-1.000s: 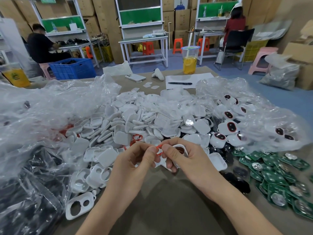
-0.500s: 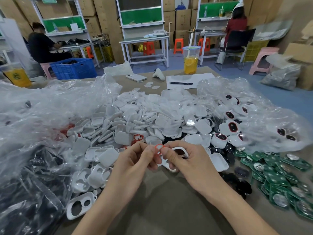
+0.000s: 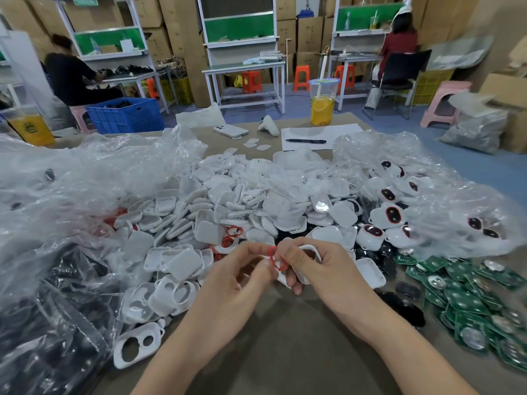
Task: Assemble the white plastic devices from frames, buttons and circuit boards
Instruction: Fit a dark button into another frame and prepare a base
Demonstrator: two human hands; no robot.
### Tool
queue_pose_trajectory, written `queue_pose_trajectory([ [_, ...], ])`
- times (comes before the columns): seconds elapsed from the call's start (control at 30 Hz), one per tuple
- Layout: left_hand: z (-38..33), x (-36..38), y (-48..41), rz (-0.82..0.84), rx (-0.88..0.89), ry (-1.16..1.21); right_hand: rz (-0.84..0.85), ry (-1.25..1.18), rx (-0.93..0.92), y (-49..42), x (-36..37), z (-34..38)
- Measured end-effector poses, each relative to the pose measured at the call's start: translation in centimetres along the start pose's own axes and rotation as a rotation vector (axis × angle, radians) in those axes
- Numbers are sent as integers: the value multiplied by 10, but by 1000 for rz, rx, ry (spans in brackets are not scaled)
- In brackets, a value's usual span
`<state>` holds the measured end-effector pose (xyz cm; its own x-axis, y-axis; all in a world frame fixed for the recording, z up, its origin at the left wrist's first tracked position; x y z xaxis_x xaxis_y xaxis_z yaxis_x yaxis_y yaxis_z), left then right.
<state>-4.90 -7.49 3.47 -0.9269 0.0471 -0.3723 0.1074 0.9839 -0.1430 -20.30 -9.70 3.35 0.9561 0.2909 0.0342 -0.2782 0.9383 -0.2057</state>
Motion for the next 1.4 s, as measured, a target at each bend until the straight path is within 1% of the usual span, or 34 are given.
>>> queue_pose_trajectory([
  [0.07, 1, -2, -1, -14, -20, 107, 18, -12, 10, 1, 1, 1],
  [0.2, -3, -2, -2, -8, -26, 239, 32, -44, 25, 2, 2, 2],
  [0.4, -6, -8, -4, -50, -48, 376, 64, -68, 33, 2, 3, 0],
  [0.57, -7, -7, -2, -36, -52, 386, 53, -7, 20, 1, -1, -3],
  [0.7, -8, -6, -1, -16, -25, 356, 65, -67, 34, 0, 2, -4],
  [0.8, -8, -1, 1, 25, 31, 335, 83, -64, 77, 0, 3, -5],
  [0.93, -7, 0, 1, -59, 114, 210, 90, -69, 83, 1, 6, -6],
  [1.07, -7, 2, 3, -107, 133, 128, 64, -67, 76, 1, 6, -6],
  [1.2, -12, 5, 5, -146, 144, 142, 98, -85, 69, 2, 6, -6],
  [1.3, -14, 2, 5, -178, 130, 232, 96, -194, 128, 0, 9, -8],
  [1.4, -9, -9, 2, -259, 68, 270, 35, -415, 202, -4, 6, -12],
])
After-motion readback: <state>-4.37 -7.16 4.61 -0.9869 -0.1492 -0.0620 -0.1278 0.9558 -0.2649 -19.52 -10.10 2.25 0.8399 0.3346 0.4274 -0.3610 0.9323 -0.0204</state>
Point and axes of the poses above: each hand's wrist, its own y-axis away from the middle knuckle, its own x-axis out of the palm, z = x × y, the point moved 4 cm from there along -y, towards the middle knuckle, and after that the axes turned 6 degrees about -x, right-handed, at the moved point
